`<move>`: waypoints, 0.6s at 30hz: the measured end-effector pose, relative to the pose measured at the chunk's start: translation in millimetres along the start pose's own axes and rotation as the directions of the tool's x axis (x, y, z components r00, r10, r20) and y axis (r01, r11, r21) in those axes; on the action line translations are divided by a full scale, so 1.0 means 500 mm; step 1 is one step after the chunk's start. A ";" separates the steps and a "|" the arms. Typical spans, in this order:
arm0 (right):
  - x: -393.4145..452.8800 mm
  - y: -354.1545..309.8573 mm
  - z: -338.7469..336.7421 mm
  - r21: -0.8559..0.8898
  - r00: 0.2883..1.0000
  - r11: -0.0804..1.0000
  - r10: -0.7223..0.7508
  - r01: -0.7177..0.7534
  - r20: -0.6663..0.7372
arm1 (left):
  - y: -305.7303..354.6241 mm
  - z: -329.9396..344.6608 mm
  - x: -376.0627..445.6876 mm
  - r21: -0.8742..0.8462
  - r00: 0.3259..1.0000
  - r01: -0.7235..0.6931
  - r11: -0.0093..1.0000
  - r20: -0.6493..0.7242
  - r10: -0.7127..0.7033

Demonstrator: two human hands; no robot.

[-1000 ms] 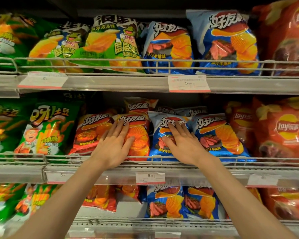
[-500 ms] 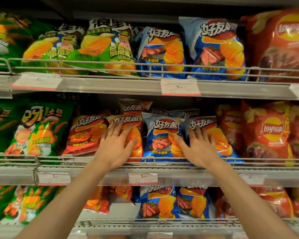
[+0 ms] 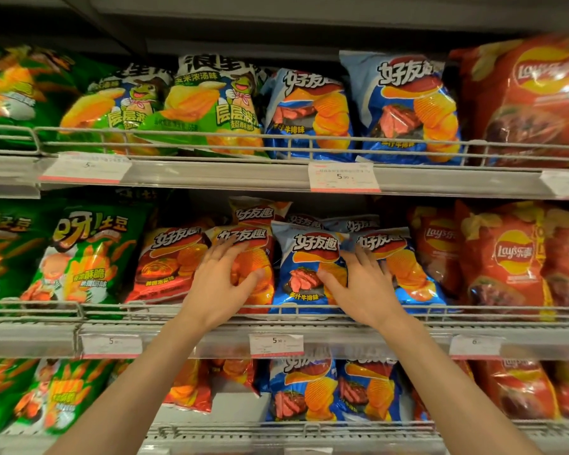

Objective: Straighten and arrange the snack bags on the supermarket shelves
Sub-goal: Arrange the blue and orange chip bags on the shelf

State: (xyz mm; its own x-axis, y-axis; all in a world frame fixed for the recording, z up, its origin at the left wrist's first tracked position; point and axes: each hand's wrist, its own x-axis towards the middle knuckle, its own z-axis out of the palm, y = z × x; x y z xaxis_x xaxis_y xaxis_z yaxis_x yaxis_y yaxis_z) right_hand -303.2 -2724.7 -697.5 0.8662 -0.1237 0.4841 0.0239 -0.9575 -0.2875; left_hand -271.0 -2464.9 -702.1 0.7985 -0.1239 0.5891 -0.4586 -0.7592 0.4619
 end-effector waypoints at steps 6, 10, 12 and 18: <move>-0.035 -0.024 0.016 0.123 0.994 0.987 -0.093 0.099 -0.048 | -0.001 -0.016 -0.026 -0.037 0.986 0.022 0.999 -0.167 -0.028; -0.045 -0.021 0.030 0.068 0.988 0.991 -0.110 0.117 -0.105 | -0.010 -0.005 -0.038 0.069 0.994 0.004 0.998 -0.109 0.003; -0.045 -0.020 0.034 0.057 0.985 0.991 -0.111 0.120 -0.135 | -0.012 -0.003 -0.036 0.073 0.994 0.003 0.997 -0.111 0.005; -0.052 -0.022 0.035 0.240 0.984 0.966 -0.052 0.093 -0.171 | -0.015 0.005 -0.038 -0.012 0.989 0.043 0.999 -0.141 -0.045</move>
State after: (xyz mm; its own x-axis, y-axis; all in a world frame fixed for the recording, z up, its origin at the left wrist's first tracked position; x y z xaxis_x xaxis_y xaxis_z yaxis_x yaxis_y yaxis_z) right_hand -317.2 -2706.7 -721.1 0.7655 -0.1168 0.6328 0.2233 -0.8740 -0.4315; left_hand -281.8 -2458.5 -718.3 0.7554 0.0014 0.6553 -0.4281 -0.7561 0.4950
